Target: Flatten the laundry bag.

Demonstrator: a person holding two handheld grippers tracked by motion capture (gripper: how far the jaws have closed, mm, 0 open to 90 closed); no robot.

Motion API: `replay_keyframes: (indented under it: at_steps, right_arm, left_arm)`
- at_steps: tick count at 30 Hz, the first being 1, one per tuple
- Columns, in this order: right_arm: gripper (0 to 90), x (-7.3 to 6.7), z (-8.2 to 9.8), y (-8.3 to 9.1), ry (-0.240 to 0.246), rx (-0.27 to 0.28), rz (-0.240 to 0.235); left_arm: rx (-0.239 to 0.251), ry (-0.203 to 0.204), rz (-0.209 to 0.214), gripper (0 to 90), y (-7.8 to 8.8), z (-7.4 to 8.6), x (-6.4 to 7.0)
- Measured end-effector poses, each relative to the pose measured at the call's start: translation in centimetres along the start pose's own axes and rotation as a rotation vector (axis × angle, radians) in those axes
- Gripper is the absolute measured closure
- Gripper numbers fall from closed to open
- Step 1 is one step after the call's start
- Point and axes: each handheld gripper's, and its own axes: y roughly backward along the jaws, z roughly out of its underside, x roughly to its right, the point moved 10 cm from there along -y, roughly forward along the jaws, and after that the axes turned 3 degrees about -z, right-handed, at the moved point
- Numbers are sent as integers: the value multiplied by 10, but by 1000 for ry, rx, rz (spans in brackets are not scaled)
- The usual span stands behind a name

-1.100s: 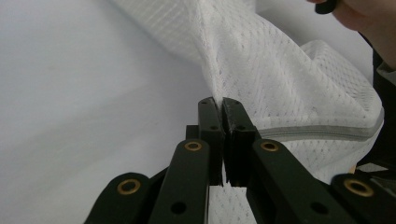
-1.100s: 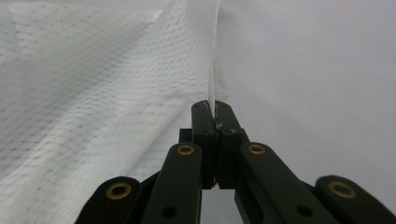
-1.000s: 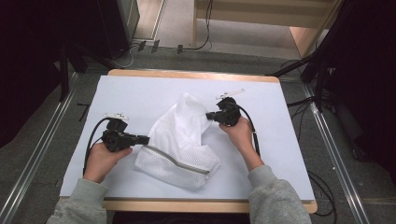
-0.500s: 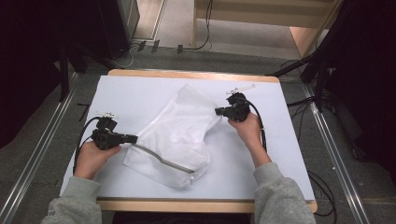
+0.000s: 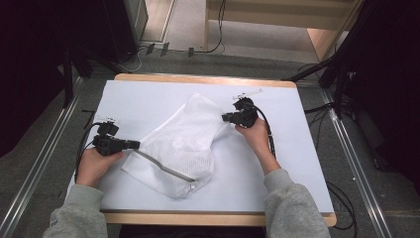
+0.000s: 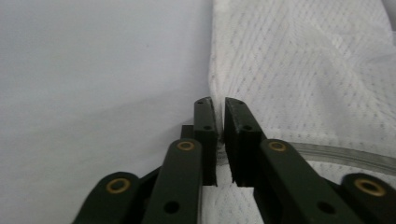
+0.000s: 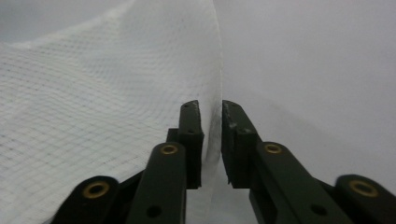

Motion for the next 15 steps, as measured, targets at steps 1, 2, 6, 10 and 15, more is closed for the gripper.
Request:
replay_keyframes:
  at_steps: [1,2,6,10,15]
  right_arm:
    - [771,-1,-2,3,0,10,1]
    - [750,-1,-3,7,8,18,8]
    - [690,-2,-7,24,12,45,18]
    - [680,-5,-5,35,13,50,8]
    - [663,-7,4,36,18,39,7]
  left_arm:
    - [7,-13,-3,810,2,-1,2]
    - [16,-20,0,776,6,-2,6]
    - [39,-37,13,671,17,-8,20]
    - [63,-80,26,626,28,-18,40]
    - [63,-159,65,590,25,-25,73]
